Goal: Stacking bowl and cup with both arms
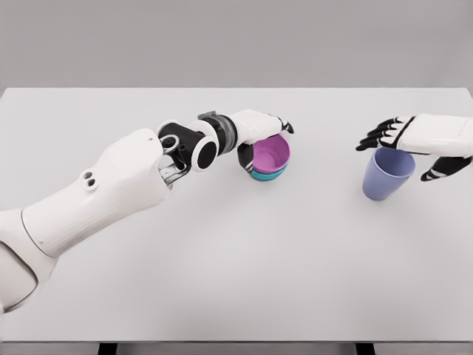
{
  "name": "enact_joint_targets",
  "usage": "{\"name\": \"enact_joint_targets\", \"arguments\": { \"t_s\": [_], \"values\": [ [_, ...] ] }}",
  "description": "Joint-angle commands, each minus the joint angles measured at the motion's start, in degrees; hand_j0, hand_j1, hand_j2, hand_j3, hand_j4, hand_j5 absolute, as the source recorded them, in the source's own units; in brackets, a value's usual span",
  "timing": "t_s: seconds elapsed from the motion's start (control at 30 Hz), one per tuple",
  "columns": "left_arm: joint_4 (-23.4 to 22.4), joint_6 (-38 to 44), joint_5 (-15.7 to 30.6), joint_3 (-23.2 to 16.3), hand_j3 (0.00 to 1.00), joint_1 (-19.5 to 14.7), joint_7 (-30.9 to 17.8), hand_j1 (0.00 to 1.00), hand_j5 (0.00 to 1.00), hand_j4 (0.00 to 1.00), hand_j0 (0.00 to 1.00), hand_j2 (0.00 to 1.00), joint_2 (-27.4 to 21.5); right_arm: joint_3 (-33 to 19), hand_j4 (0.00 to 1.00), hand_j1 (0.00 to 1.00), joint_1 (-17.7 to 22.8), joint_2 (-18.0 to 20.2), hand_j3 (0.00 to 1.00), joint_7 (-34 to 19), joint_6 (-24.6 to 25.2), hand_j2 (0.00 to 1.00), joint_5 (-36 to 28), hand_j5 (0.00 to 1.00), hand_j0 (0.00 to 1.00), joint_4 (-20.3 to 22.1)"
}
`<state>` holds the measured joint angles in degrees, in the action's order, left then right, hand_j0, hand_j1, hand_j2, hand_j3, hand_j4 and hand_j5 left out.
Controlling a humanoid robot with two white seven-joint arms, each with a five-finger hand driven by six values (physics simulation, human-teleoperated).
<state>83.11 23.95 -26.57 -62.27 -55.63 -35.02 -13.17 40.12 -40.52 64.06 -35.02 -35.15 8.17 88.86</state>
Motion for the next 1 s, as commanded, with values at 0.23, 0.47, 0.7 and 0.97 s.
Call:
{"name": "enact_joint_targets", "arguments": {
  "t_s": [0.23,0.47,0.7,0.97],
  "values": [
    [13.03,-0.22,6.87,0.83,1.0,-2.19,0.02,1.0,1.0,1.0,1.0,1.0,-10.72,1.1,1.0,1.0,-0.97,-2.09,1.0,0.02,0.15,1.0,0.97,1.0,1.0,-2.46],
    [17.17,-50.37,20.5,12.08,1.0,-1.85,0.02,1.0,1.0,1.0,1.0,1.0,-31.11,2.16,1.0,1.0,-1.23,-3.15,1.0,0.02,0.15,1.0,2.03,1.0,1.0,-4.57],
    [14.89,-58.95,49.85,24.65,1.0,11.68,0.02,1.0,1.0,1.0,1.0,1.0,-50.55,3.03,1.0,1.0,-2.2,-4.91,1.0,0.02,0.15,1.0,3.43,1.0,1.0,-7.03],
    [3.29,-58.95,66.65,24.65,1.0,23.99,0.02,1.0,1.0,1.0,1.0,1.0,-51.34,4.0,1.0,1.0,-2.46,-5.26,1.0,0.02,0.15,1.0,4.14,1.0,1.0,-8.26]
  ]
}}
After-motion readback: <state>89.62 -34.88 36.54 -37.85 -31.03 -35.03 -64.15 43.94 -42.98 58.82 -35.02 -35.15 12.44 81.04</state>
